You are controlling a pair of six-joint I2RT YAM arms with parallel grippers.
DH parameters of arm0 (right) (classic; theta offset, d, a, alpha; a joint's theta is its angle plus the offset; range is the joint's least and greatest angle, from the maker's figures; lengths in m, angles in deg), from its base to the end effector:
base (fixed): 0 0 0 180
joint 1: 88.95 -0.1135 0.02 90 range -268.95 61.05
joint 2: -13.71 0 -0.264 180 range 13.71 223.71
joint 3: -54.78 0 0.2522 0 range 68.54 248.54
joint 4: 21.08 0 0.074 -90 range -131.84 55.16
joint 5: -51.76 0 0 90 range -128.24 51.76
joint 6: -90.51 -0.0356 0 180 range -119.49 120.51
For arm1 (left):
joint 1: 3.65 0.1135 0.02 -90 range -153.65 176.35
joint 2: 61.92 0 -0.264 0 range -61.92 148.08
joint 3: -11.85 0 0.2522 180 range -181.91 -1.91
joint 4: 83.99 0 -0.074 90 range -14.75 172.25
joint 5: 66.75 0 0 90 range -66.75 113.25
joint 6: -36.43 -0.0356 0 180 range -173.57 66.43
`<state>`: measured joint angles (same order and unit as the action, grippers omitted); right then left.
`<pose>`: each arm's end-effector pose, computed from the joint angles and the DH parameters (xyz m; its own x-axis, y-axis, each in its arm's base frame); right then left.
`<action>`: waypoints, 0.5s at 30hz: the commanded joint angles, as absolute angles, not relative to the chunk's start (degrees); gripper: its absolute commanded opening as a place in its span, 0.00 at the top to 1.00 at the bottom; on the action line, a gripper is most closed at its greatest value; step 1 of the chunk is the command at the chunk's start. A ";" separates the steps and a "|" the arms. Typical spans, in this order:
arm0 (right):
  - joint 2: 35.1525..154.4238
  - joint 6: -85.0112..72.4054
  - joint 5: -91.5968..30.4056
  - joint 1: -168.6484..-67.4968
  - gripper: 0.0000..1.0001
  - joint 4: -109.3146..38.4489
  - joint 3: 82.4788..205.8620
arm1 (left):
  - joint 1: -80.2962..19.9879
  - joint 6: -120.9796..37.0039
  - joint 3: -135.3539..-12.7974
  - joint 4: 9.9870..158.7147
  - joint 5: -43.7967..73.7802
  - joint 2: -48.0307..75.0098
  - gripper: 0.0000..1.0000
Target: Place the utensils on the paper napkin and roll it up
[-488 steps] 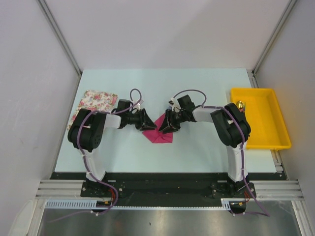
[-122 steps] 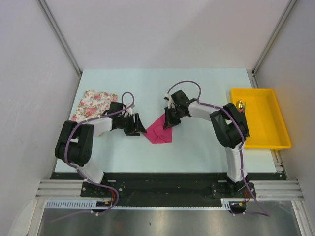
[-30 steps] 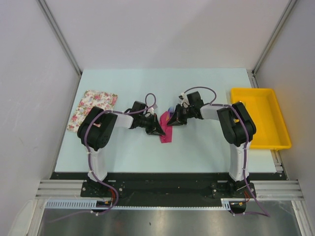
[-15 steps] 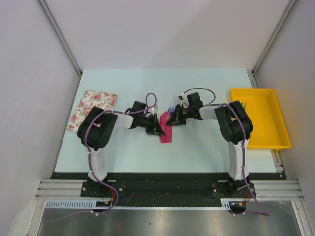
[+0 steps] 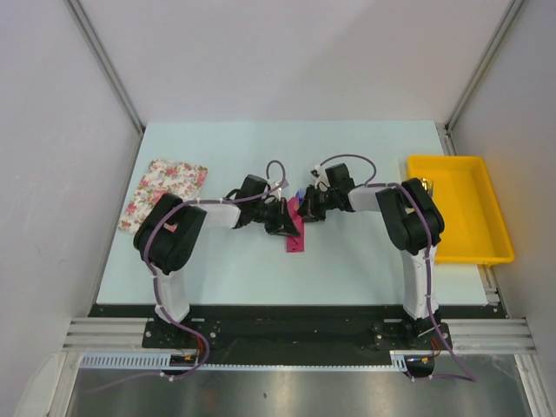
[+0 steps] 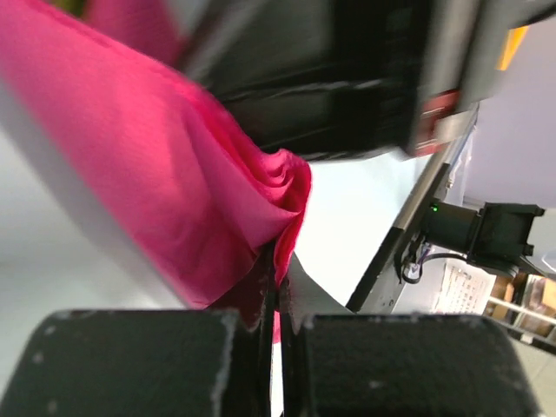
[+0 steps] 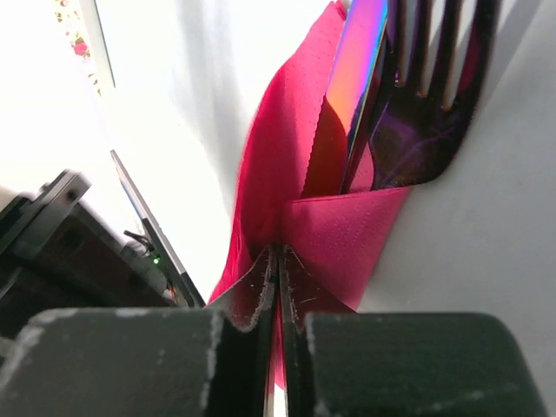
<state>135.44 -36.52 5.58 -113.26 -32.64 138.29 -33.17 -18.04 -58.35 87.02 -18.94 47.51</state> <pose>0.3738 0.1959 0.1059 -0.9798 0.0342 -0.1971 -0.1433 0.5673 0.8109 0.3102 -0.2031 0.1281 -0.9665 0.0525 -0.2512 0.2369 0.5588 -0.7948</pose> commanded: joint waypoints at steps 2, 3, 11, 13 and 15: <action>138.34 -32.54 -1.94 -113.73 0.98 -38.09 138.15 | -35.03 -17.53 -60.44 90.50 -19.81 45.13 1.00; 138.42 -32.27 -2.11 -113.73 0.99 -38.26 138.06 | -35.29 -17.45 -60.27 90.94 -19.90 45.31 1.00; 138.77 -32.18 -2.12 -113.47 1.00 -37.83 137.79 | -37.93 -16.39 -60.79 94.99 -21.92 50.74 1.00; 138.78 -32.01 -1.59 -113.38 1.00 -37.56 137.88 | -38.19 -16.65 -60.53 95.77 -22.01 51.81 1.00; 138.69 -31.83 -1.41 -113.29 1.00 -37.65 137.97 | -38.11 -16.74 -59.83 96.31 -21.84 53.30 1.00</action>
<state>135.64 -35.26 4.88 -113.72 -33.06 138.53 -36.47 -17.54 -59.38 93.16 -18.92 50.70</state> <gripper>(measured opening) 0.009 0.007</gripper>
